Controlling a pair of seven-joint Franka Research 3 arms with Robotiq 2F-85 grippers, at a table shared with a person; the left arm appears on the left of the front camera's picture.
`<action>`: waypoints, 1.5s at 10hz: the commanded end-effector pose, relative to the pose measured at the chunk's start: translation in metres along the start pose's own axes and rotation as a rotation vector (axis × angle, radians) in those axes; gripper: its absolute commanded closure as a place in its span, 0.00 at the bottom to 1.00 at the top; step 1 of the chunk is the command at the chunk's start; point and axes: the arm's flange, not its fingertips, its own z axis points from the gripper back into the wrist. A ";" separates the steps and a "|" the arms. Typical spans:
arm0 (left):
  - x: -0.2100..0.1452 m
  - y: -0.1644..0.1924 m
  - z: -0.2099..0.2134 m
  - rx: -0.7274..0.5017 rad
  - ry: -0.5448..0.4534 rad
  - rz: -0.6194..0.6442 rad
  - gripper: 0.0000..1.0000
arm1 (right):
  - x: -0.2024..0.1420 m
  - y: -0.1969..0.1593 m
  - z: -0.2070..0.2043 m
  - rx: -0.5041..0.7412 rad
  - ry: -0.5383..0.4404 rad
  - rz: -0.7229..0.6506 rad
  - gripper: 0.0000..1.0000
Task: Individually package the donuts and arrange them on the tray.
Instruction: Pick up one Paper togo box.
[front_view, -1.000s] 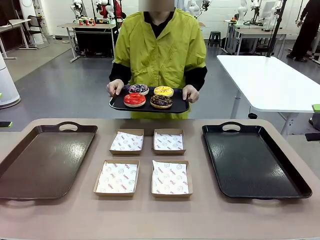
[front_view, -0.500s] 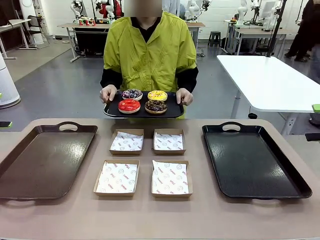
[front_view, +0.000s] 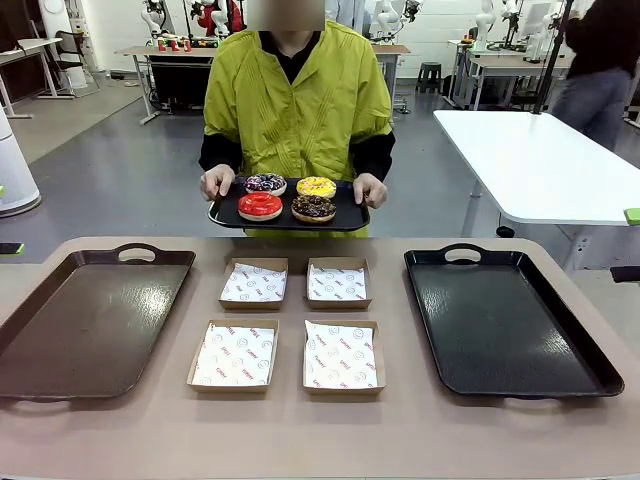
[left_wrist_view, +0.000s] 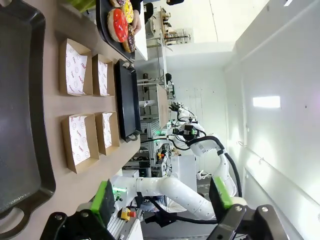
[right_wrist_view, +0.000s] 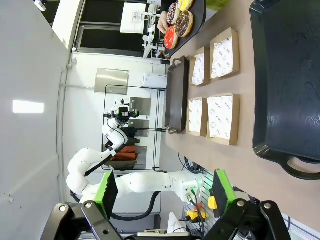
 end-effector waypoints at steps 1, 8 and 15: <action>0.000 -0.003 0.002 -0.022 -0.009 -0.006 0.00 | 0.001 0.000 0.001 0.017 -0.005 0.005 0.00; 0.000 -0.003 0.002 -0.022 -0.009 -0.006 0.00 | 0.001 0.000 0.001 0.017 -0.005 0.005 0.00; 0.000 -0.003 0.002 -0.022 -0.009 -0.006 0.00 | 0.000 0.000 0.000 0.000 0.000 0.000 0.00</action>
